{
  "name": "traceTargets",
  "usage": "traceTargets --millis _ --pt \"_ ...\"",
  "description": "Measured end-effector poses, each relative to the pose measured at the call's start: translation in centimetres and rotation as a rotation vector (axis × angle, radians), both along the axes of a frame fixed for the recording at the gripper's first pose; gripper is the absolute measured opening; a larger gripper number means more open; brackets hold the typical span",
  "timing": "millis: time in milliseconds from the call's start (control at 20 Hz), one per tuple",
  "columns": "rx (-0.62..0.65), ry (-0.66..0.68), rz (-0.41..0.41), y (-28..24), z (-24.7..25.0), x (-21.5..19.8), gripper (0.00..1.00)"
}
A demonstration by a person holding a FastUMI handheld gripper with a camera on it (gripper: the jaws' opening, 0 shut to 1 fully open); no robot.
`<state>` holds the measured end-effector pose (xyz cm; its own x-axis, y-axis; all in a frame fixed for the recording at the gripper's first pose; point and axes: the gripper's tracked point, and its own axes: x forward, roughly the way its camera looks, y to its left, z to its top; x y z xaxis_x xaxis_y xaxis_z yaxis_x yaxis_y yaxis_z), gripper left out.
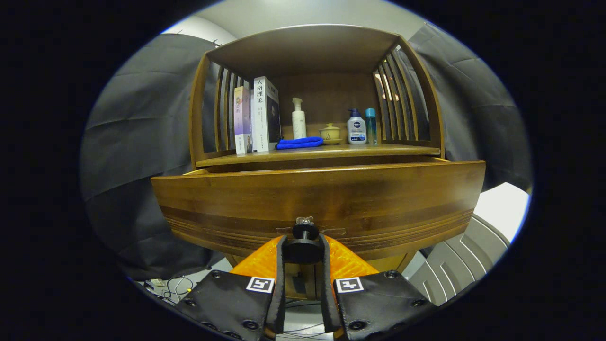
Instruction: Pull open the drawer, take out the items inside it, and place them on the countertop above the cabinet.
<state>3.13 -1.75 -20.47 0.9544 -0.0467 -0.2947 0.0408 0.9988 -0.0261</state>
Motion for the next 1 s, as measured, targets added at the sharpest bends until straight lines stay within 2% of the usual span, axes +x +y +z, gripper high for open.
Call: traceTargets --millis 750,1000 --pt "-0.015 -0.007 0.062 1.0 -0.3 -4.9 0.33" --pt "-0.038 -0.016 0.071 1.0 -0.2 -5.4 0.33"
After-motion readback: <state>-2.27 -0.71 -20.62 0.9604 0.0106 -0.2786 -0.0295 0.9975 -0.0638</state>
